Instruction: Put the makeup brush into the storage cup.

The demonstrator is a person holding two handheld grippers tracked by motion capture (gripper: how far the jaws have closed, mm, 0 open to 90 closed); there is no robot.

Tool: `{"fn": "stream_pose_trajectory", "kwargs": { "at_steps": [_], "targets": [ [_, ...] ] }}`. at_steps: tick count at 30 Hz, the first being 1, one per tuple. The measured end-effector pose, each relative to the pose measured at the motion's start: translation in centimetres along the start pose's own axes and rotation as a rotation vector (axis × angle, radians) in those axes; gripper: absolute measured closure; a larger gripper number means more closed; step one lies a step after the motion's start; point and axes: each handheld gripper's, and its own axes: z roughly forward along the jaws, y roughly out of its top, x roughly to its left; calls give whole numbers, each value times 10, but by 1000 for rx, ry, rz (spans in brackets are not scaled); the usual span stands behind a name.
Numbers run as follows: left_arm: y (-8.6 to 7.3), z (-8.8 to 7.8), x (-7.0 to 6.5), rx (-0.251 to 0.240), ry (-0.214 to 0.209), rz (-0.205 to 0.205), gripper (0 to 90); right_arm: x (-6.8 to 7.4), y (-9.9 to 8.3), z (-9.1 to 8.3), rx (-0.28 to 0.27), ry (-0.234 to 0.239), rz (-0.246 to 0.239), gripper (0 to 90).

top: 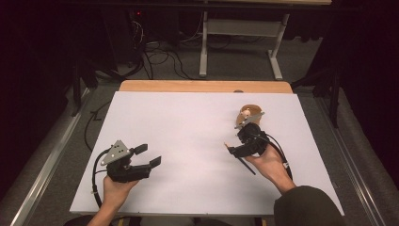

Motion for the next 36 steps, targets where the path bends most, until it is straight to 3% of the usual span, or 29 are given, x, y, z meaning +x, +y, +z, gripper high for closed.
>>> {"fn": "stream_pose_trajectory", "kwargs": {
  "at_steps": [17,23,36],
  "targets": [
    [0,0,0,-1,1,1,271,-4,8,16,147,4,-3,494],
    [0,0,0,-2,0,0,271,-6,13,21,193,-1,18,521],
    [0,0,0,-2,-1,1,271,-6,18,40,289,1,-2,604]
  ]
}}
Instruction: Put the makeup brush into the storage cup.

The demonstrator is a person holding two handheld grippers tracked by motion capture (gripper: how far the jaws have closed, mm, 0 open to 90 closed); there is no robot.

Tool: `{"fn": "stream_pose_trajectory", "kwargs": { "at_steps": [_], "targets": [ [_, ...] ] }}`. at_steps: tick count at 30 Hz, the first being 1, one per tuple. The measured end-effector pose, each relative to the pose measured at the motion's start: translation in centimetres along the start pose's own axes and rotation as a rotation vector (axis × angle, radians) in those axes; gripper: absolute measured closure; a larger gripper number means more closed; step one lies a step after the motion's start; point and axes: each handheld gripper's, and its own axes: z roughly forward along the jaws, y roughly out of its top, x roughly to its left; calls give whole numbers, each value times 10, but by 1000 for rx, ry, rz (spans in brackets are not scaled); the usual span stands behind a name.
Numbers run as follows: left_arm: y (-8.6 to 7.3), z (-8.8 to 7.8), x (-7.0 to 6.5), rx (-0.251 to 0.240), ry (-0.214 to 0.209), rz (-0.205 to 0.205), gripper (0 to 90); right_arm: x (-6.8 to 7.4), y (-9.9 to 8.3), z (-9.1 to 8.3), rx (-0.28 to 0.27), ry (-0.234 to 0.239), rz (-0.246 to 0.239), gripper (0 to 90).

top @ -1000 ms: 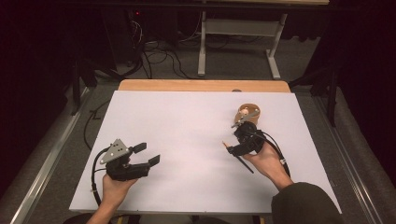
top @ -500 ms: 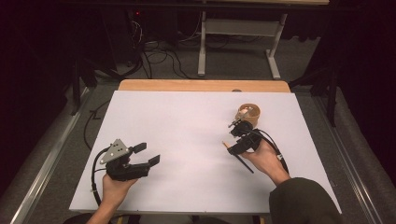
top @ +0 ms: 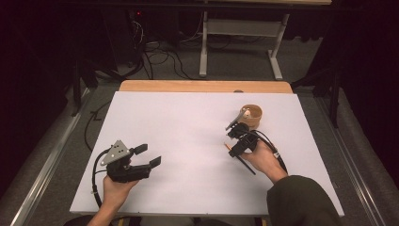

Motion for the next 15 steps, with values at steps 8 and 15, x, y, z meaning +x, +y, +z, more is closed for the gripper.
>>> {"fn": "stream_pose_trajectory", "kwargs": {
  "at_steps": [8,15],
  "targets": [
    [0,0,0,1,0,1,271,-2,3,9,37,1,9,640],
    [0,0,0,2,0,0,271,-2,5,13,67,-1,41,669]
  ]
}}
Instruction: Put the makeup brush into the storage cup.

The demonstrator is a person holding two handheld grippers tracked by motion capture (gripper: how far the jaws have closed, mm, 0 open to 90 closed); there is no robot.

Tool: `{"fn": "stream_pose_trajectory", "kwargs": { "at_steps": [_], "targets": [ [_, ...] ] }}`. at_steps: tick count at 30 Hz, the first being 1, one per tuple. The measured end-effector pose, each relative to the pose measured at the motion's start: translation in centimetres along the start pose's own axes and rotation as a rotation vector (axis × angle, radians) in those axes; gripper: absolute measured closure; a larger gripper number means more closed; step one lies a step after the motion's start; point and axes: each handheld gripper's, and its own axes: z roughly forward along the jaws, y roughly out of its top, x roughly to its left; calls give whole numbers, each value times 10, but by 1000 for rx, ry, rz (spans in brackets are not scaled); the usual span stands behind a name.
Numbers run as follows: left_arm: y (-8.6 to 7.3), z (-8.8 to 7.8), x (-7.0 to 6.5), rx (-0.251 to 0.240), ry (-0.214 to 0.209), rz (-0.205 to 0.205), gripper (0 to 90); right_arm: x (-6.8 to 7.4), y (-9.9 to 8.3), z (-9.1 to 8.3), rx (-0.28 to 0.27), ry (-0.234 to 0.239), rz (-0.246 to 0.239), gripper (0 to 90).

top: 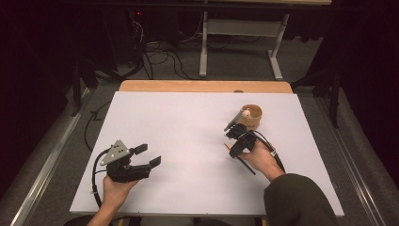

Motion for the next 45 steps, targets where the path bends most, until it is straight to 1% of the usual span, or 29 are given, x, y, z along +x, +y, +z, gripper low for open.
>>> {"fn": "stream_pose_trajectory", "kwargs": {
  "at_steps": [1,2,3,4,7,8,10,13,17,18,24,26,29,31,32,33,34,35,37,38,40,42,43,45],
  "targets": [
    [0,0,0,0,-1,0,271,-1,0,1,-2,-2,-11,674],
    [0,0,0,0,-1,0,270,-1,0,2,4,-3,0,679],
    [0,0,0,-1,-1,-1,270,-2,1,3,3,-3,-17,683],
    [0,0,0,-1,-1,-1,270,-2,1,3,6,-2,-20,686],
    [0,0,0,1,-2,0,270,-2,1,4,10,-4,-18,694],
    [0,1,-1,0,-1,0,270,-2,2,4,19,-5,-5,700],
    [0,0,0,1,-2,0,269,-2,2,5,19,-3,-4,705],
    [0,0,0,0,-2,0,270,-2,3,7,23,-2,-18,712],
    [0,1,0,1,-2,0,270,0,4,9,41,-13,-18,729],
    [0,0,0,1,-3,0,270,0,4,11,42,-17,-31,733],
    [0,0,-1,-1,-2,3,270,2,5,11,54,-22,-18,780],
    [0,0,-1,-2,-2,3,270,2,5,11,53,-22,-28,795],
    [0,0,-1,-1,0,6,270,2,5,11,53,-21,-25,813],
    [0,0,-2,1,1,8,270,1,5,11,52,-19,-28,840],
    [0,0,-2,1,1,8,270,1,5,11,52,-15,-17,842],
    [0,0,-2,1,2,11,270,0,5,11,50,-15,-27,843],
    [0,0,-2,1,2,11,270,1,5,11,54,-10,-16,843],
    [0,0,-2,1,2,11,270,1,5,11,54,-10,-16,843],
    [0,0,-2,0,3,11,270,1,4,11,51,-13,-20,844],
    [0,0,-2,-1,3,12,269,1,4,11,47,-19,-34,845],
    [0,0,-2,-1,3,13,270,1,4,11,47,-17,-37,846],
    [0,0,-2,-1,2,13,270,0,4,11,46,-14,-36,846],
    [0,1,-2,0,2,13,270,1,3,11,47,-14,-20,846],
    [0,1,-2,3,3,15,270,0,3,11,44,-11,-29,847]
  ]
}}
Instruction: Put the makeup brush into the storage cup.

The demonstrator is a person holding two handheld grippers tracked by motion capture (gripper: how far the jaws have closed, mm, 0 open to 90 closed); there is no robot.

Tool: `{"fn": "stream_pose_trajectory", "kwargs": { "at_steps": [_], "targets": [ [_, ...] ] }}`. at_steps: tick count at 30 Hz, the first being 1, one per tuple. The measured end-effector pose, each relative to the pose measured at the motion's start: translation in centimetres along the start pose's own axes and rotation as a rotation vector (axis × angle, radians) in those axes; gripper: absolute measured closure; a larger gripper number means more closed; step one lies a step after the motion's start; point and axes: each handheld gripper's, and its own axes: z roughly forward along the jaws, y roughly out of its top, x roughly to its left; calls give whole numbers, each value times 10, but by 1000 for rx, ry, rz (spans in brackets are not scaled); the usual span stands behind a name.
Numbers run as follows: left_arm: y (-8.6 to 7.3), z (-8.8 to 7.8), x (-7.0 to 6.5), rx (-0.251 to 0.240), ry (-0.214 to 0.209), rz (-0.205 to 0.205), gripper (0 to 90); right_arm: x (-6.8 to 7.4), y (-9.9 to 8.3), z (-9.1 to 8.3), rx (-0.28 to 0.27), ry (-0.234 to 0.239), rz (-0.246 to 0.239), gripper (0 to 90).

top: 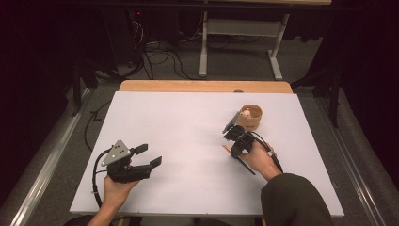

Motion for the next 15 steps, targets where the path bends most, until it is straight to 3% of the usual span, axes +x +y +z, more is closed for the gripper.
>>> {"fn": "stream_pose_trajectory", "kwargs": {
  "at_steps": [8,10,15],
  "targets": [
    [0,0,0,3,-2,0,271,-2,0,0,-6,11,-12,849],
    [0,0,0,2,-2,1,270,-1,0,-1,-5,15,7,849],
    [0,0,1,-1,-2,-5,271,-4,-1,-7,-50,20,-5,849]
  ]
}}
